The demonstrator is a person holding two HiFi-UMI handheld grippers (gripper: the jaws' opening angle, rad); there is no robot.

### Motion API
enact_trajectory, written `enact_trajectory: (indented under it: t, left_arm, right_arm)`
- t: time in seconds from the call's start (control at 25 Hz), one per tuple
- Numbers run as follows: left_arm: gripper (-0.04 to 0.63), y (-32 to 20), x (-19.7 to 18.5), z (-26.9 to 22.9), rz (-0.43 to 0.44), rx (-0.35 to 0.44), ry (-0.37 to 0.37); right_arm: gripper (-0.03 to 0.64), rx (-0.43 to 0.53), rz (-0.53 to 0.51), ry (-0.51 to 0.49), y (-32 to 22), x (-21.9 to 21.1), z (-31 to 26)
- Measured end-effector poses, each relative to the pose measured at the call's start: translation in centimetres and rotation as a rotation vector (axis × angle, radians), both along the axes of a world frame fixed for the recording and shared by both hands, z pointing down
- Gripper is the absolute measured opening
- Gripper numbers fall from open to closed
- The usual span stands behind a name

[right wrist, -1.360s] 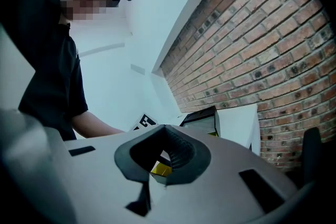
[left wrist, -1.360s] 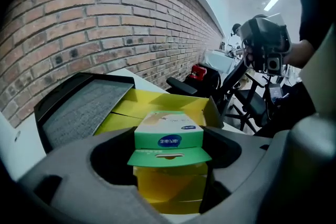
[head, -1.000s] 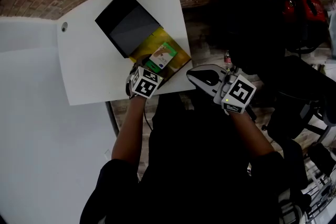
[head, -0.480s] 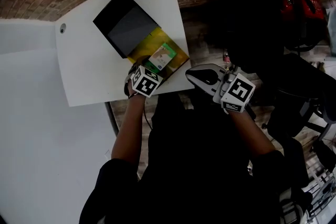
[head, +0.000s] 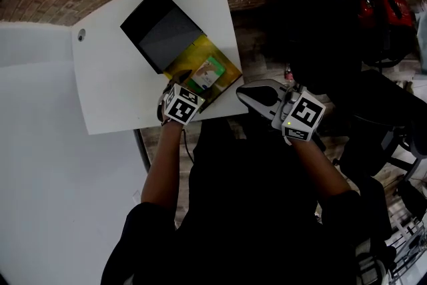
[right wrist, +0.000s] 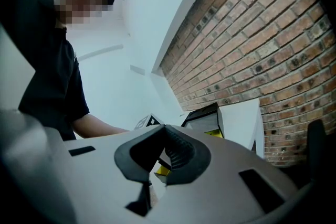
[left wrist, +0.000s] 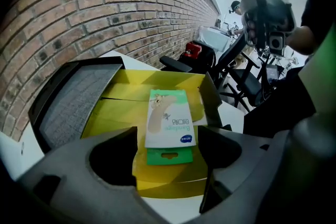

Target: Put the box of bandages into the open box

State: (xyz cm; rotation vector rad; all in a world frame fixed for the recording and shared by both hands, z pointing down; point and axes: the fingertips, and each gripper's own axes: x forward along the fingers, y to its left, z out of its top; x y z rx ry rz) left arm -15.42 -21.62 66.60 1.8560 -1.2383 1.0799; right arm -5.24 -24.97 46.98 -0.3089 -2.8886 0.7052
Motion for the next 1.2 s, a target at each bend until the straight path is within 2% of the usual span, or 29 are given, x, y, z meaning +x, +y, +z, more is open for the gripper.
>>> enact_trajectory:
  t: [0.28,0.52,0.68,0.76,0.96,1.08,1.2]
  left_arm:
    - [0.351,-1.3,-0.1,-3.8,-0.091,0.158,0.143]
    - [0.217,-2.0,0.2,-10.1,-0.142,0.393,0.258]
    - [0.132,-2.2,-0.1,-15.4,-0.228,0.583,0.396]
    - [0.092,-1.8,-0.1,-17.6,-0.257,0.663,0.442]
    - [0.029,0.1,0.3,-21.6,-0.254,0.777,0.457]
    - [0.018,1.8,0.8,-22.5,-0.261,0.809,0.45]
    - [0.017,3.4,1.0,-24.2,-0.274,0.89,0.492]
  right_arm:
    - [0.006,0.018,-0.002,-0.006,-0.6,-0.1,-0.1]
    - [0.006,0.05,-0.004,-0.041,-1.3,-0.2,-1.4]
    - [0.006,0.094,-0.01,-0.075,-1.8,-0.3,-3.1]
    - [0.006,0.119,-0.02,-0.1,-2.0,0.0,-4.1]
    - [0.006,0.194,-0.058,-0.173,-1.8,1.0,-7.4]
    - [0.006,0.258,-0.096,-0.202,-1.1,2.1,-9.0]
    - [0.006,0.321,-0.121,-0.223,-0.6,2.9,-10.7]
